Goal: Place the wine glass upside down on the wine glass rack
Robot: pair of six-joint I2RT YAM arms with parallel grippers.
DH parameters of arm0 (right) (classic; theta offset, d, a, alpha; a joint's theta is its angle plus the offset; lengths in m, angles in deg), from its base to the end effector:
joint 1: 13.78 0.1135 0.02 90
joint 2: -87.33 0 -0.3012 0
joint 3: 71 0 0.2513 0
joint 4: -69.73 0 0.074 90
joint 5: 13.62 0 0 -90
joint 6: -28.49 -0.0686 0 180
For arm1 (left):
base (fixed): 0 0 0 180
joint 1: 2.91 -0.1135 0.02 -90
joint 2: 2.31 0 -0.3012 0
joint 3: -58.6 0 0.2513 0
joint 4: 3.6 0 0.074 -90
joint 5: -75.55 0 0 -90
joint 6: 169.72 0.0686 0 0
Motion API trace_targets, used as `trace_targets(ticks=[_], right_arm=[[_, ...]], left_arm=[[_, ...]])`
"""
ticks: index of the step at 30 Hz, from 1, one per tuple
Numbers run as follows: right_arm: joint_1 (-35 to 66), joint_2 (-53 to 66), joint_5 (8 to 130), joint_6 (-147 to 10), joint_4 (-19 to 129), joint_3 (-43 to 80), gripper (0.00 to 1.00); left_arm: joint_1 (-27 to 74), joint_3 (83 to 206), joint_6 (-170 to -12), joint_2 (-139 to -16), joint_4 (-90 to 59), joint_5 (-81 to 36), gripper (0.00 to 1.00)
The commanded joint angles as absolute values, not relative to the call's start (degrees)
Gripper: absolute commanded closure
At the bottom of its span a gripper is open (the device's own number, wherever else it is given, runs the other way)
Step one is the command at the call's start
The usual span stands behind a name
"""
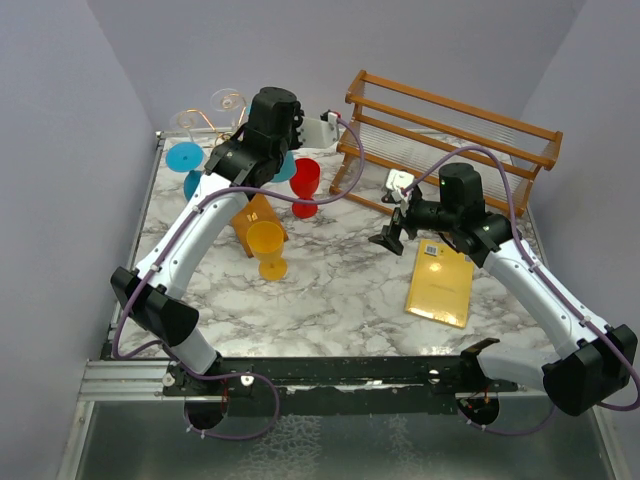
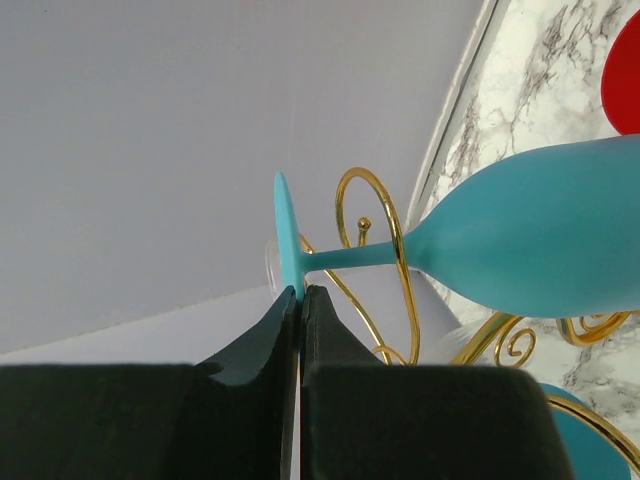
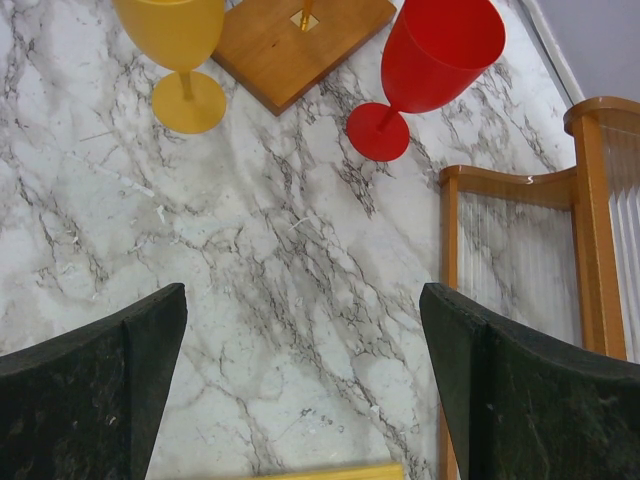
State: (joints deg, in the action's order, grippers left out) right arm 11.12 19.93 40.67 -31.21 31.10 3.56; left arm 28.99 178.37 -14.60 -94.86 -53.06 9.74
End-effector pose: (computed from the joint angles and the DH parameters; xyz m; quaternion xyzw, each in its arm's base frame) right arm 0.2228 0.1476 0.3552 -0.5175 0.6664 0.2453 0.4774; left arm 0.3403 -0.1787 0.4777 0.5307 0.6253 0.3225 0.4726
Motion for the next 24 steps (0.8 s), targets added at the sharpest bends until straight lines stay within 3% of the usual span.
trace_targets(ticks=[1,24], right_arm=[[11.09,19.65,39.03,-30.84,32.04,3.28,0.00],[11.09,19.83,39.25,-30.57,32.07,3.08,0.00]], left_arm=[[29.63,177.92,-14.94,-93.40,-51.33,8.49,1.00],[29.70,179.74,-15.55,-97.31,-45.03,9.38,1.00]])
